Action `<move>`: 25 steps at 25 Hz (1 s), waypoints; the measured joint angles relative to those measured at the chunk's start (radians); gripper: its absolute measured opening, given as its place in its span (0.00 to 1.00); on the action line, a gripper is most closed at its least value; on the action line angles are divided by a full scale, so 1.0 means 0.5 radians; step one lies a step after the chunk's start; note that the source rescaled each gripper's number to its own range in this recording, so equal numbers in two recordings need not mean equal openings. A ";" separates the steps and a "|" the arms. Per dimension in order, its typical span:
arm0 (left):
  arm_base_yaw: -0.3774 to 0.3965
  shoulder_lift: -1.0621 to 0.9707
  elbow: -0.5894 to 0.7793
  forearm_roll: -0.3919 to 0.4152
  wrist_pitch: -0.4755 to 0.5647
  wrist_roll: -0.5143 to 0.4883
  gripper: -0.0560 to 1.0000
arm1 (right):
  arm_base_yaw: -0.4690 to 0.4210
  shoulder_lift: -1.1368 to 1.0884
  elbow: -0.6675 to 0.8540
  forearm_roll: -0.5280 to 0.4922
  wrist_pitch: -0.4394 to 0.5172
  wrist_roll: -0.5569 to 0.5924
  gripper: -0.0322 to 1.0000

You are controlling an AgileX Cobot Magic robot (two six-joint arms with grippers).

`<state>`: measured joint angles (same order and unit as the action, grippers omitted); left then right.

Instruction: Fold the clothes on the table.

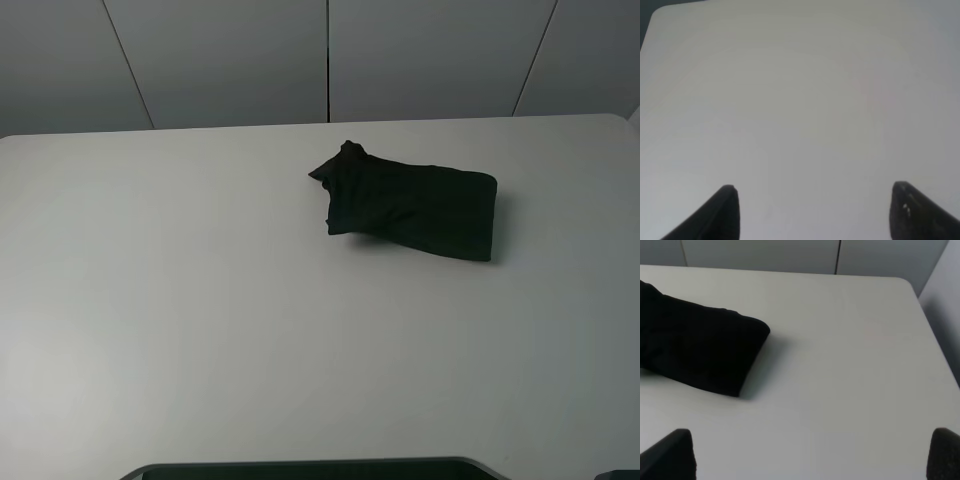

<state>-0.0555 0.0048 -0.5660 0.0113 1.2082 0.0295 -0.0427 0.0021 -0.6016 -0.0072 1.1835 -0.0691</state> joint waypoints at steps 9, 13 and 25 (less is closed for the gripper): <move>-0.008 -0.008 0.029 -0.023 -0.132 0.001 0.98 | 0.000 0.000 0.167 0.027 -0.149 0.008 1.00; -0.008 -0.010 0.062 -0.023 -0.211 -0.013 0.98 | 0.000 0.000 0.176 0.032 -0.168 0.008 1.00; -0.008 -0.010 0.108 -0.023 -0.237 -0.073 0.98 | 0.000 -0.005 0.176 0.032 -0.173 0.012 1.00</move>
<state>-0.0594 0.0000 -0.5120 0.0000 1.0896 -0.0072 -0.0427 -0.0005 -0.5137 0.0088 1.0969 -0.0630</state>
